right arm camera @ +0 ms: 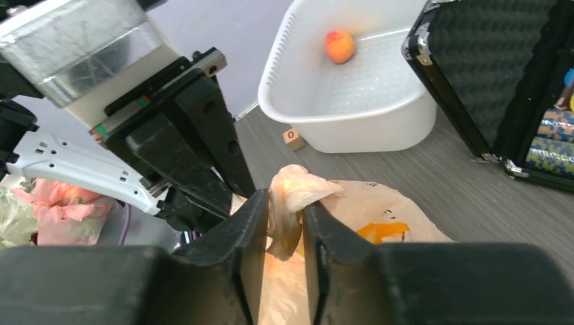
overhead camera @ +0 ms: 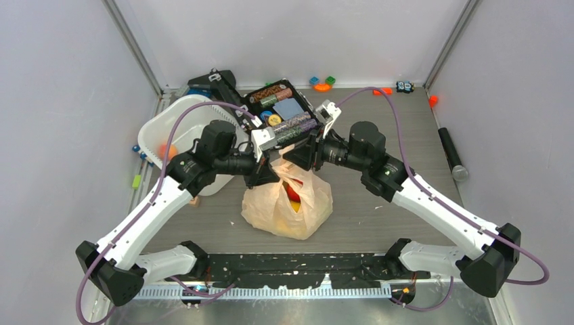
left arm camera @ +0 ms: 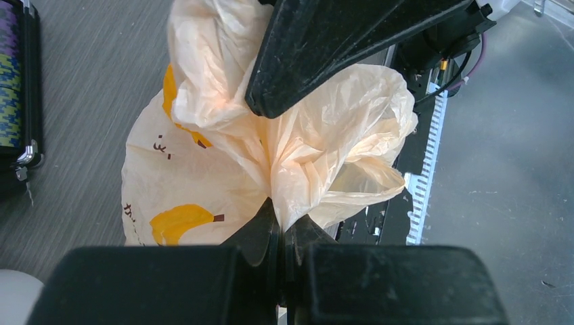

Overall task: Place the fake fruits into the plastic bag and tie a complex knot
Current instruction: Tie the plastic bag at the center of the board.

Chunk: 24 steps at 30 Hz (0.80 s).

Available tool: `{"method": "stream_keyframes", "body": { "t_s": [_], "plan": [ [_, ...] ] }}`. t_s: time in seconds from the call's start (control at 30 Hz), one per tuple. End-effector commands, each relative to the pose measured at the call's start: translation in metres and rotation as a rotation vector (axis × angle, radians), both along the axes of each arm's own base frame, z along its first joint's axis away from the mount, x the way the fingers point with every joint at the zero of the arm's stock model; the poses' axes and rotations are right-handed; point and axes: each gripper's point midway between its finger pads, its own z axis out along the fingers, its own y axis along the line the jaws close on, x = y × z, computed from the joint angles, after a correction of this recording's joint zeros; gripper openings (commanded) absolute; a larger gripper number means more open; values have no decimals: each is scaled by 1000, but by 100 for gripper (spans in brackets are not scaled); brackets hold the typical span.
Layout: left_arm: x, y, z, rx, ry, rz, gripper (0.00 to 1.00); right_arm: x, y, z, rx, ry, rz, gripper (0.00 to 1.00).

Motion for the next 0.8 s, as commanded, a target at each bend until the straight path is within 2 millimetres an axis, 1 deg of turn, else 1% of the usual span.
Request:
{"method": "stream_keyframes", "body": {
  "t_s": [0.0, 0.03, 0.07, 0.1, 0.2, 0.3, 0.33, 0.43, 0.47, 0.53, 0.6, 0.63, 0.67, 0.73, 0.77],
  "plan": [
    [4, -1, 10, -23, -50, 12, 0, -19, 7, 46, 105, -121, 72, 19],
    [6, 0, 9, -16, -47, 24, 0, -24, 5, 51, 106, -156, 81, 16],
    [7, 0, 8, -13, -45, 34, 0, -31, 7, 53, 108, -175, 99, 9],
    [8, 0, 8, -11, -43, 40, 0, -36, 6, 57, 106, -213, 107, 7],
    [10, -1, 6, -9, -23, 47, 0, -57, 11, 60, 99, -279, 150, 5],
    [13, 0, 4, 6, -10, 70, 0, -76, 14, 52, 78, -334, 182, 5],
    [15, 1, 3, 8, -7, 77, 0, -78, 14, 49, 68, -340, 181, 5],
    [15, 0, 3, 5, 6, 83, 0, -92, 17, 26, 11, -360, 213, 5],
    [14, -1, 4, 3, 11, 78, 0, -94, 17, 18, -14, -367, 217, 5],
    [13, -2, 4, 1, 18, 75, 0, -95, 19, -2, -72, -373, 211, 5],
    [13, -1, 5, -2, 21, 76, 0, -99, 20, -27, -152, -371, 204, 5],
    [13, -1, 5, -5, 25, 77, 0, -93, 18, -33, -185, -384, 168, 5],
    [12, -2, 6, -9, 29, 72, 0, -91, 16, -41, -221, -404, 162, 5],
    [10, -3, 6, -11, 40, 65, 0, -90, 16, -51, -272, -434, 145, 5],
    [9, -3, 7, -12, 45, 63, 0, -82, 12, -55, -311, -455, 100, 5]
  ]
}}
